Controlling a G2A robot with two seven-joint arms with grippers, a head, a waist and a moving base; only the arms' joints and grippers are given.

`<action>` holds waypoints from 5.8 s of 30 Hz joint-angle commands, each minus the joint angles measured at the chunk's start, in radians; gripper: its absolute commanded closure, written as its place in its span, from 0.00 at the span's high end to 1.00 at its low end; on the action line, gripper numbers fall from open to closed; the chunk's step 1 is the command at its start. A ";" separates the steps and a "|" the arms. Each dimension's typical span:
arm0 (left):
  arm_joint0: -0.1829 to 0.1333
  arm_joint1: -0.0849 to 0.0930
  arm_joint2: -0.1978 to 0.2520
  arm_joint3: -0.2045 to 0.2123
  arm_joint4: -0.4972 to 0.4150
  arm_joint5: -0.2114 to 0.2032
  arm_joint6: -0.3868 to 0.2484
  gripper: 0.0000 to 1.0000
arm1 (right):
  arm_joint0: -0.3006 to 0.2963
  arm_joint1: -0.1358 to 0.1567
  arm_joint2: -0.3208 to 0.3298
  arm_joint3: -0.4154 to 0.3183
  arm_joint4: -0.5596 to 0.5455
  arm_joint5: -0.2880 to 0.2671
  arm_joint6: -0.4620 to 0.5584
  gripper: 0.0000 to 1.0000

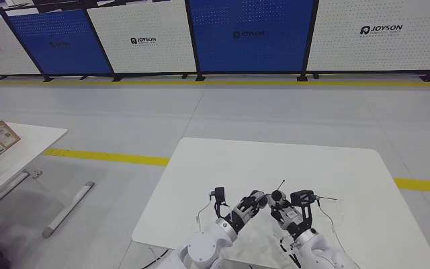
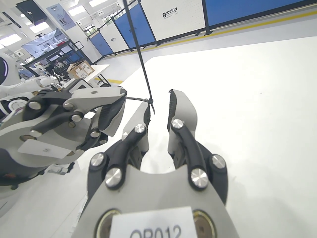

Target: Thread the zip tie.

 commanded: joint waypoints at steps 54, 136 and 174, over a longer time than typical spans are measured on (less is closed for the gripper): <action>0.006 0.002 0.000 0.003 -0.002 -0.028 -0.003 0.00 | -0.020 0.003 0.009 -0.024 -0.017 0.006 -0.006 0.17; -0.012 -0.003 0.019 0.027 0.005 -0.045 0.028 0.00 | -0.025 0.008 0.020 -0.031 -0.037 -0.004 0.008 0.20; 0.003 -0.004 0.013 0.008 -0.029 -0.114 -0.010 0.00 | 0.014 0.002 -0.010 0.008 -0.032 0.006 0.043 0.00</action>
